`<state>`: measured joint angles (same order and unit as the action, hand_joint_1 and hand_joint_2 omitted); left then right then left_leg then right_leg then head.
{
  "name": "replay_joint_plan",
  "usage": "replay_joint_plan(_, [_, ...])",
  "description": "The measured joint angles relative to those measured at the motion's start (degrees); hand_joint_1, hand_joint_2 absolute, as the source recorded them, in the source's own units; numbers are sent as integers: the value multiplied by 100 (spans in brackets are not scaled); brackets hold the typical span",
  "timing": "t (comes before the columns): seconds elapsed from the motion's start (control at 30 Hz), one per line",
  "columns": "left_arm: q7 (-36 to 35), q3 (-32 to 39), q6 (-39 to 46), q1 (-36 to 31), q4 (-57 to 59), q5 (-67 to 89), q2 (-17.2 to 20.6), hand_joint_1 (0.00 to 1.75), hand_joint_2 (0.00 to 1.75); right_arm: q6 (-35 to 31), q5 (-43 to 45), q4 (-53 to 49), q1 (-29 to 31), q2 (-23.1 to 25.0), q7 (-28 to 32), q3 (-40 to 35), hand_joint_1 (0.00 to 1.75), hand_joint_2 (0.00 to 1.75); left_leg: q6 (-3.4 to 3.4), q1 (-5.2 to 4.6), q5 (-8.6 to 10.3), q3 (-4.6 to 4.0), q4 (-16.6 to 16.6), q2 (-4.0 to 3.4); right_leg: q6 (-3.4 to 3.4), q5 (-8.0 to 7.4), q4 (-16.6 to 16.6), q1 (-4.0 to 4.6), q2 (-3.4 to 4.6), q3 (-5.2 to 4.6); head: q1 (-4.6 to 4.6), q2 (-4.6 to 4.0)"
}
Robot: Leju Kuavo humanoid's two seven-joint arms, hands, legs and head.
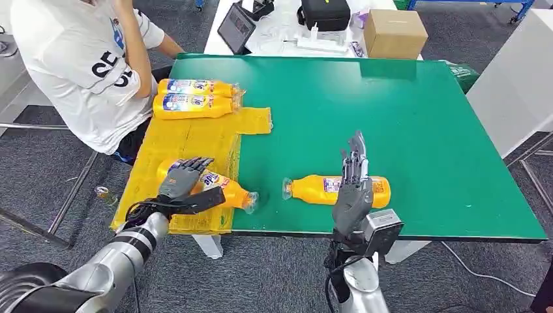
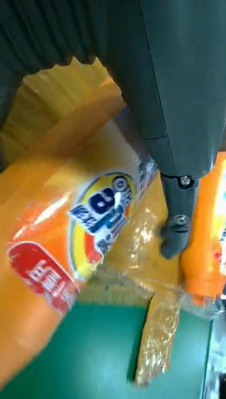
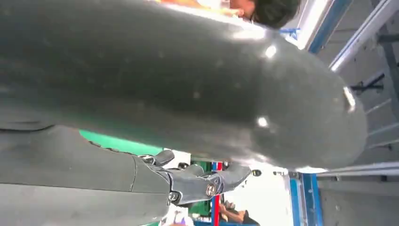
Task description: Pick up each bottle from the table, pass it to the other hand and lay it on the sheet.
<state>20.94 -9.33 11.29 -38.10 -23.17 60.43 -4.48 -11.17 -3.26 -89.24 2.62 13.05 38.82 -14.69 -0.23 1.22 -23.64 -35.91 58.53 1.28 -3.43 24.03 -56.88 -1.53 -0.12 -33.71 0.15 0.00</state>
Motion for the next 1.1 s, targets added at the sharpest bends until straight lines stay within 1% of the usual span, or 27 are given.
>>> replay_joint_plan(0.13, [105, 238, -526, -14, -15, -424, -11, 0, 0, 162, 7, 147, 79, 0, -39, 7, 0, 0, 0, -2, 0, 26, -2, 7, 0, 1, 1, 0, -5, 30, 2, 0])
replay_joint_plan(0.33, [282, 421, -740, 44, -15, -769, -41, 0, 0, 221, 7, 376, 155, 0, -39, 26, 0, 0, -1, -2, 2, 48, -3, 4, 1, -2, 1, 1, -3, 50, 2, 0])
replay_joint_plan(0.57, [485, 472, -1162, 49, -28, -1147, -50, 0, 0, 284, 42, 540, 233, 0, -39, 63, 0, 0, -3, -1, 3, 50, -3, 1, 1, -2, 1, 1, -2, 52, 0, 0])
replay_joint_plan(0.67, [718, 557, -1315, 80, -42, -1498, -52, 0, 0, 284, 42, 612, 263, 0, -39, 83, 0, 0, -3, -1, 2, 49, -3, 0, 1, -2, 1, 1, -2, 51, 2, 0])
replay_joint_plan(0.73, [1067, 690, -1288, 136, -102, -1976, -81, 0, 0, 286, 42, 651, 270, 0, -39, 92, 0, 0, -3, -1, 2, 47, -2, -2, 1, -2, 1, 1, -1, 48, 0, 0])
replay_joint_plan(0.8, [1377, 874, -998, 309, -243, -2470, -160, 0, 0, 288, 39, 680, 267, 2, -39, 98, 0, 0, -3, -1, 2, 40, -2, -6, 1, -3, 1, 1, 2, 32, -2, 0])
replay_joint_plan(0.87, [1436, 1011, -889, 431, -398, -2648, -266, 0, 0, 288, 39, 684, 265, 11, -41, 109, 0, 0, -3, -1, 6, 16, -1, -5, -1, -5, 1, 1, 2, 14, 2, 0])
replay_joint_plan(0.93, [1438, 1066, -852, 485, -496, -2679, -312, 0, 0, 291, 39, 693, 264, 28, -39, 114, 0, 0, -3, -1, 6, 12, -1, -7, -1, -6, 1, 1, 3, 9, 2, 0])
replay_joint_plan(0.97, [1440, 1108, -845, 509, -533, -2686, -332, 0, 175, 288, 39, 699, 264, 31, -42, 118, 0, 0, -3, -1, 6, 11, -1, -10, -1, -7, 0, 1, 4, 7, 0, 0])
replay_joint_plan(1.03, [1499, 1162, -772, 547, -597, -2751, -361, 0, 175, 288, 24, 706, 264, 31, -42, 125, 0, 0, -3, -1, 6, 5, -1, -10, -2, -7, 0, 1, 4, 1, 0, 0])
replay_joint_plan(1.07, [1621, 1212, -591, 587, -662, -2910, -386, 0, 175, 269, -43, 712, 264, 31, -54, 129, 0, 0, -3, -1, 6, 1, -1, -10, -2, -7, 0, 1, 4, -4, 0, 0])
replay_joint_plan(1.1, [1739, 1289, -203, 686, -812, -3139, -431, 0, 175, 199, -198, 717, 263, 31, -109, 129, 0, 175, -3, -1, 6, -3, -1, -10, -2, -7, 0, 1, 5, -13, 0, 0])
